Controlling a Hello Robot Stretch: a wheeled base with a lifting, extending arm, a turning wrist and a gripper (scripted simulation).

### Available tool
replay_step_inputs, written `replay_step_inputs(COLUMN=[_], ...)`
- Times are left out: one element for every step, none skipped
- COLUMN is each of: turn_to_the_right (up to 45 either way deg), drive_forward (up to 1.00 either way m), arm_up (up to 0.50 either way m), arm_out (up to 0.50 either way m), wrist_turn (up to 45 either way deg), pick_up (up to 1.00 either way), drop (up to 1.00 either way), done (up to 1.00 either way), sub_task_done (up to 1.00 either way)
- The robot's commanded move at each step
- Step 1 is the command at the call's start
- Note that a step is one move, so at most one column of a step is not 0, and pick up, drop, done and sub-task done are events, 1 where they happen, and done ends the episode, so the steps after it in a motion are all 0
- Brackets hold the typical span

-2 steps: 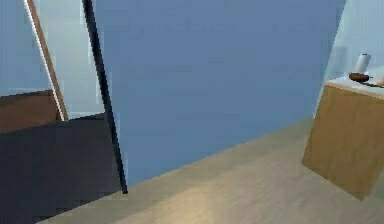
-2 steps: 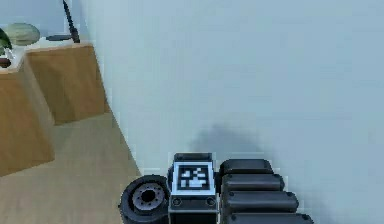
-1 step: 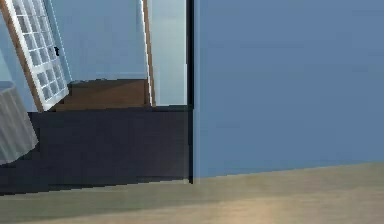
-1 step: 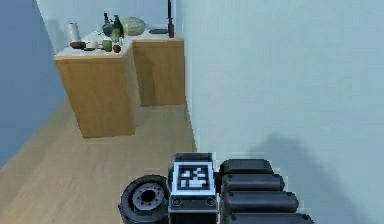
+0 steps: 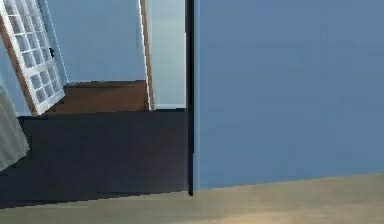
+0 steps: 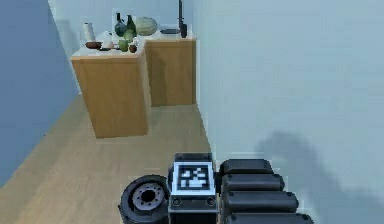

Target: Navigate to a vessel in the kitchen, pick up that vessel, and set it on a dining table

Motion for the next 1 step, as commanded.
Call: replay_step_inputs(turn_to_the_right=[-27.0], drive_forward=[0.00], arm_up=[0.00], arm_out=[0.00], wrist_turn=[0.0], pick_up=[0.00], drop=[0.00], done=[0.00], sub_task_done=[0.00])
